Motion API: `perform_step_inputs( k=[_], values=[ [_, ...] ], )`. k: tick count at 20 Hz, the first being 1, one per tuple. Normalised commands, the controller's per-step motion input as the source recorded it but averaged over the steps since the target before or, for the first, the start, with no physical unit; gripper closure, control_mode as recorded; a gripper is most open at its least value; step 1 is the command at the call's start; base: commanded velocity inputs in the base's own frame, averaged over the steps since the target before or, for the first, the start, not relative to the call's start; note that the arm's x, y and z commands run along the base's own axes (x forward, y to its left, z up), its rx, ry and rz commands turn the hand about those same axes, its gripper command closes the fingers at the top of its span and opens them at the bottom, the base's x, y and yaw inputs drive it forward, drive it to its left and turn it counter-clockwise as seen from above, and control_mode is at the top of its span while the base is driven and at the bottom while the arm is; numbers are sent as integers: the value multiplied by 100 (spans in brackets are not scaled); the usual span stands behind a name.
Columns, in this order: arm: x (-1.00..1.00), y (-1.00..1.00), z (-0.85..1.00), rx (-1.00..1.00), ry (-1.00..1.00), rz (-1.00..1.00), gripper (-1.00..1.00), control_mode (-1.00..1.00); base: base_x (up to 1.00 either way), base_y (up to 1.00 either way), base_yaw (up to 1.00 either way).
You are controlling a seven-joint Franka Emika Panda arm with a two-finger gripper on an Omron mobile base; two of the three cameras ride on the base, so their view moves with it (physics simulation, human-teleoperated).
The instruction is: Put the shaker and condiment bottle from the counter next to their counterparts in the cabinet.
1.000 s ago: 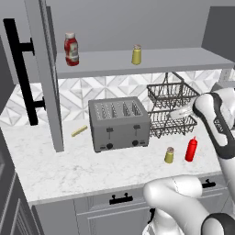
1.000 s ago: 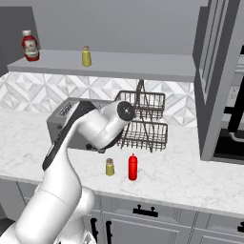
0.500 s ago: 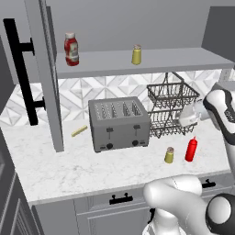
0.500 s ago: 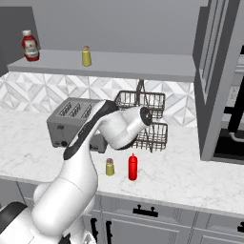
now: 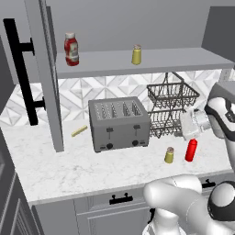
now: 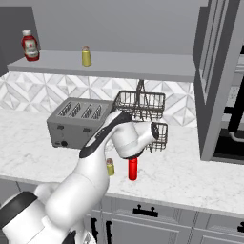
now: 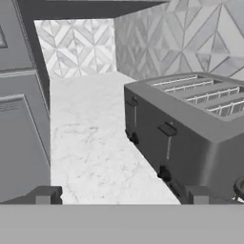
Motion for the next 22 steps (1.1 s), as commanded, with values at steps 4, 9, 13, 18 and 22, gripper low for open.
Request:
perform_step_inputs(
  k=[4, 9, 13, 18, 22],
  values=[
    [0, -26, -28, 2, -19, 18, -100, -100, 0, 0, 0],
    [0, -27, -23, 3, -16, 17, -100, -100, 0, 0, 0],
    [0, -25, -14, 3, -12, 16, -100, -100, 0, 0, 0],
    [0, -27, -1, 4, -8, 14, -100, -100, 0, 0, 0],
    [0, -29, 0, 5, -3, 13, -100, -100, 0, 0, 0]
  ],
)
